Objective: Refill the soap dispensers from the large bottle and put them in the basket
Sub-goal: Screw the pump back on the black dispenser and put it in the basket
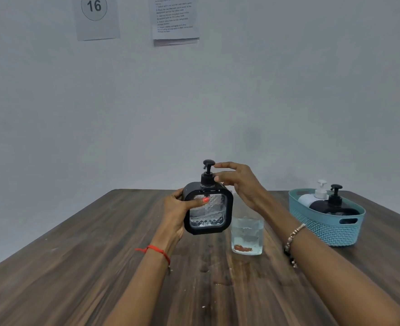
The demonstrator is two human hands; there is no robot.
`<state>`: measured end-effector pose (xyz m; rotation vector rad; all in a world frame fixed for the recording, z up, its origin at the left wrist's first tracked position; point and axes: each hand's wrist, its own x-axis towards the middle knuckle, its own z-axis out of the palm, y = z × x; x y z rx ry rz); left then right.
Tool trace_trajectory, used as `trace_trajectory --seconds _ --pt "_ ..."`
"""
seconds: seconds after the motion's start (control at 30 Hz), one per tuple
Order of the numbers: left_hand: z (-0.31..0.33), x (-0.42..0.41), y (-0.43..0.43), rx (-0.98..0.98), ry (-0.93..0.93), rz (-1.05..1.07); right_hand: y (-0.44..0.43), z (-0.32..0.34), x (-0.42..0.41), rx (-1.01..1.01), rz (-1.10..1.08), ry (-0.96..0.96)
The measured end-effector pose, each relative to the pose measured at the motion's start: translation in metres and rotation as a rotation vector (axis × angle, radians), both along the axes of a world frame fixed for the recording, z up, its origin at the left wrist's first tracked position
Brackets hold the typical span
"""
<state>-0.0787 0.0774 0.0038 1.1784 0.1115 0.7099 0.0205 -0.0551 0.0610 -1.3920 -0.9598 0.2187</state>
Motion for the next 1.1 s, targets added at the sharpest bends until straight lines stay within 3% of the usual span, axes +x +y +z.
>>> trace_trajectory --seconds 0.13,0.4,0.6,0.77,1.0,1.1 --pt "0.0 -0.001 0.003 -0.042 -0.011 0.009 -0.005 -0.003 0.006 0.062 0.006 0.068" --pt "0.002 -0.001 0.001 0.01 0.013 -0.003 0.004 -0.006 0.002 0.019 0.07 -0.01" --pt "0.002 -0.001 -0.001 0.085 0.041 -0.004 0.006 -0.006 -0.008 -0.128 -0.103 -0.138" --pt "0.002 -0.002 -0.002 0.045 0.024 -0.021 0.0 -0.001 -0.009 -0.125 0.039 -0.088" --pt "0.002 -0.002 -0.007 0.042 0.023 -0.038 0.002 -0.006 -0.012 -0.138 -0.171 -0.13" --pt "0.003 -0.003 -0.006 0.043 0.026 -0.045 0.0 -0.004 -0.012 -0.149 -0.063 -0.131"
